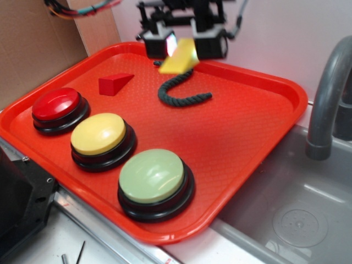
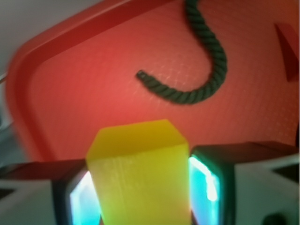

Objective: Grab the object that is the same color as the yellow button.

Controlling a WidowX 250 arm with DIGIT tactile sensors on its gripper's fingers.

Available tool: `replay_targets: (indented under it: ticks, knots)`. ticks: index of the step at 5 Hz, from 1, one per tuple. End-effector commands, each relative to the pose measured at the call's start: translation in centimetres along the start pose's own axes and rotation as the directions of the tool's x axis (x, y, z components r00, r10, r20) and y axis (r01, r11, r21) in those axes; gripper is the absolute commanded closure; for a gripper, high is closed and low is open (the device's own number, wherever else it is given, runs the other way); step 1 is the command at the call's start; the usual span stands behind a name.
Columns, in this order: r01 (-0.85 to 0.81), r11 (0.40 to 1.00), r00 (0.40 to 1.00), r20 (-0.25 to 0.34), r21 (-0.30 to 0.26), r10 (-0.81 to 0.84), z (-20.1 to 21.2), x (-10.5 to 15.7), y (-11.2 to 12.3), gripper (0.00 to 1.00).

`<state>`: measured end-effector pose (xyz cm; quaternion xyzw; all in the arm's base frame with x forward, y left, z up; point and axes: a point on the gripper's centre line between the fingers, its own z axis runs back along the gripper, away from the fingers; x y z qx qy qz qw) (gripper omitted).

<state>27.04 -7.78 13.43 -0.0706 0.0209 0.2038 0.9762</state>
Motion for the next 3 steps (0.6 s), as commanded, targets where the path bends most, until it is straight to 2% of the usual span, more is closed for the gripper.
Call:
replay_targets:
  ticks: [1,2,3]
  knots:
    - [0.137,0.990,0.978,0.166,-0.044,-0.128,7.38,-0.24,0.94,1.00]
    - [0.168,0.985,0.970,0.189,-0.049,-0.156,7.75,-1.01,1.16,1.00]
    - [0.162,0.987,0.975,0.158,-0.014,-0.158,7.29,-0.59,1.55,1.00]
